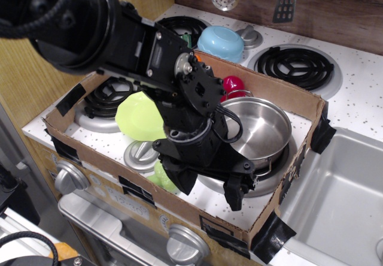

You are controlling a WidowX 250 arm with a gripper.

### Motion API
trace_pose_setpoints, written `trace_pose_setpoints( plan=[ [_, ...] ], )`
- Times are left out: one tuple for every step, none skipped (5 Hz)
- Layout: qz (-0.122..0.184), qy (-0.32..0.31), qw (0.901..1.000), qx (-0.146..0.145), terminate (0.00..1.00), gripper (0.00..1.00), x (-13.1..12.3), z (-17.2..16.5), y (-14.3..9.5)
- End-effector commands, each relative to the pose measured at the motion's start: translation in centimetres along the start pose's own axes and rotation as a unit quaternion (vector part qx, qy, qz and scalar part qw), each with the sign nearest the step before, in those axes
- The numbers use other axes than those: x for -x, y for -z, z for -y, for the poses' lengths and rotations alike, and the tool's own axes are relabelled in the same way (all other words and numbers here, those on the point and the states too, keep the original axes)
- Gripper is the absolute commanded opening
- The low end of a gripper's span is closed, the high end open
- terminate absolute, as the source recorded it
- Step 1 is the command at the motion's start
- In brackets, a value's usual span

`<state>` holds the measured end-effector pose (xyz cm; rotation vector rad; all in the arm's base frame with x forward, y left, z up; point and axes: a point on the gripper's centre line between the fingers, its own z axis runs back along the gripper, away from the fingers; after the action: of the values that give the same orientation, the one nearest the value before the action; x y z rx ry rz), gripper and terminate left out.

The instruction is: Put carrot on plate

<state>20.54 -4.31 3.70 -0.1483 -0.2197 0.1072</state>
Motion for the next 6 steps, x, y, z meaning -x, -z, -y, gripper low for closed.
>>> trace_pose_setpoints(
  plan=[
    [0.000,0.000,1.0000,0.000,0.00,1.00,0.0,0.0,0.0],
    [-0.010,0.007,0.9995,-0.031,0.00,1.00,-0.7,-0.8,-2.2],
    [0.008,0.005,0.9983,-0.057,0.00,1.00,-1.4,-1.6,-4.1],
    [0.032,0.013,0.9957,-0.086,0.00,1.00,-3.1,-3.0,-6.7],
    [0.069,0.002,0.9908,-0.116,0.00,1.00,-4.6,-5.0,-7.5],
    [0.089,0.007,0.9897,-0.113,0.00,1.00,-7.6,-8.2,-8.1]
  ],
)
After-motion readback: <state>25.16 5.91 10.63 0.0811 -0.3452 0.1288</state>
